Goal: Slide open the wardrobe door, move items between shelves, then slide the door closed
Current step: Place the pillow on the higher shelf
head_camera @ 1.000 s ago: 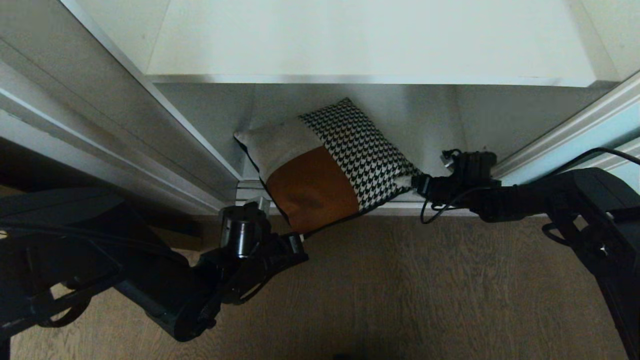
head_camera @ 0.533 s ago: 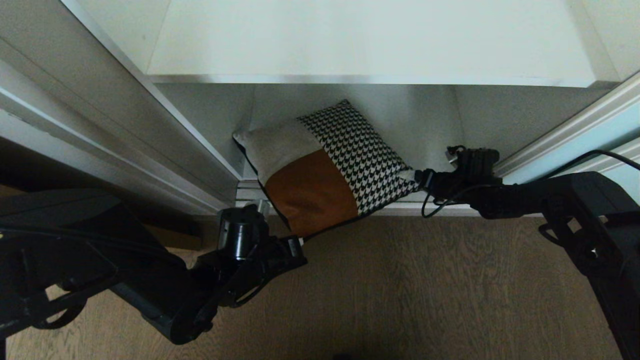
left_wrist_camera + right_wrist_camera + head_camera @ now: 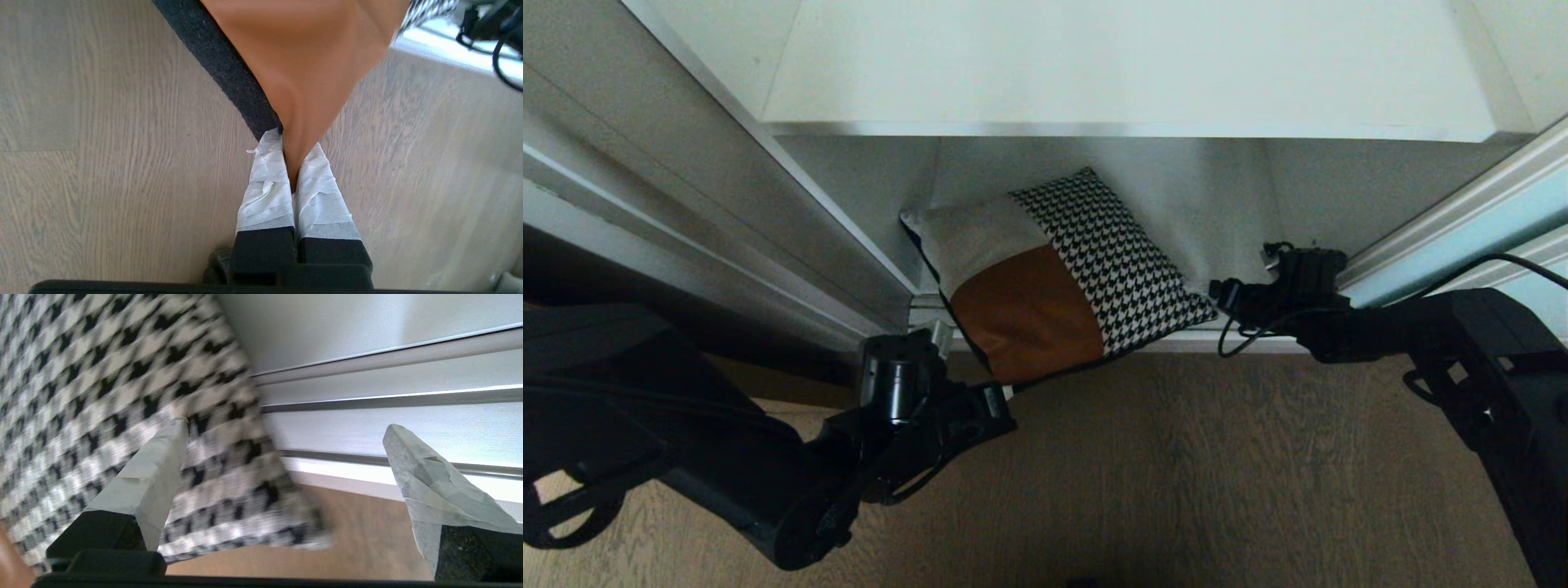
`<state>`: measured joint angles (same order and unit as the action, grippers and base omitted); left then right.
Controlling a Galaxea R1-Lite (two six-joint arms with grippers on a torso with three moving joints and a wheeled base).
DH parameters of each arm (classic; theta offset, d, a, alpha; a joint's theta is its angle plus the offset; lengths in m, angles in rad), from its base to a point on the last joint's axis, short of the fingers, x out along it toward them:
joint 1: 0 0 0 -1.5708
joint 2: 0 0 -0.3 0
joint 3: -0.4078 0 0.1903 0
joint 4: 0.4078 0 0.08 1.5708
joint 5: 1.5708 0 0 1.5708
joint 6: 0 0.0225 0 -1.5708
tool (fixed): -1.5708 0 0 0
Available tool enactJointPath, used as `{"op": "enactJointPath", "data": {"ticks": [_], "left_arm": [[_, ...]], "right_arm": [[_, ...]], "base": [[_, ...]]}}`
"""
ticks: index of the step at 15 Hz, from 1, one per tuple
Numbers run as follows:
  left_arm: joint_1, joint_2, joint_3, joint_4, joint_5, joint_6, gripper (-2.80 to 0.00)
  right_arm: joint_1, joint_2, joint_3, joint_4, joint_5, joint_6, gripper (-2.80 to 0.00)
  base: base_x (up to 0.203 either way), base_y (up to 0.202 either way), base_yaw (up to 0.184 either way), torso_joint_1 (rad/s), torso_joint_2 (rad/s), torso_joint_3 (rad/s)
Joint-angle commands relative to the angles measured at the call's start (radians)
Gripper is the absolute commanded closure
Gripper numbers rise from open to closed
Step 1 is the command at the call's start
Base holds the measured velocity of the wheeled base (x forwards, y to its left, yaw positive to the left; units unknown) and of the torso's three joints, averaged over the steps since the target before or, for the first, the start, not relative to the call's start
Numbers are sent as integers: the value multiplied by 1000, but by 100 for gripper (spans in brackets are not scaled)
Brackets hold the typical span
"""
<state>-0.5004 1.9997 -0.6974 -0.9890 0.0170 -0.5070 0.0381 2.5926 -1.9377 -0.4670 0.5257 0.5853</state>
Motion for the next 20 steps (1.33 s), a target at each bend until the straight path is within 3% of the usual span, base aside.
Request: {"op": "enactJointPath", "data": {"ticks": [1,4,8,12,20], "left_arm": [[7,-33,14,-6,-2,-4,0],[7,-27,35,-7,-4,-3,0],[7,-23,52,-7,-22,-4,0],[7,-35,59,-7,-49,-6,0],[8,-106,8,46,-51,-38,0]], "right_arm": [[-13,-3,-1,-4,3,3,-280],[-23,-6,-1,-5,3,5,-280],[-16,-17,-1,-72,2,116,-280],[30,-28,8,-64,2,125,-280],[45,-51,23,-10,7,128,-280]], "base": [[0,0,0,0,0,0],[0,0,0,0,0,0],[0,0,0,0,0,0],[0,0,0,0,0,0],[0,0,0,0,0,0]]}}
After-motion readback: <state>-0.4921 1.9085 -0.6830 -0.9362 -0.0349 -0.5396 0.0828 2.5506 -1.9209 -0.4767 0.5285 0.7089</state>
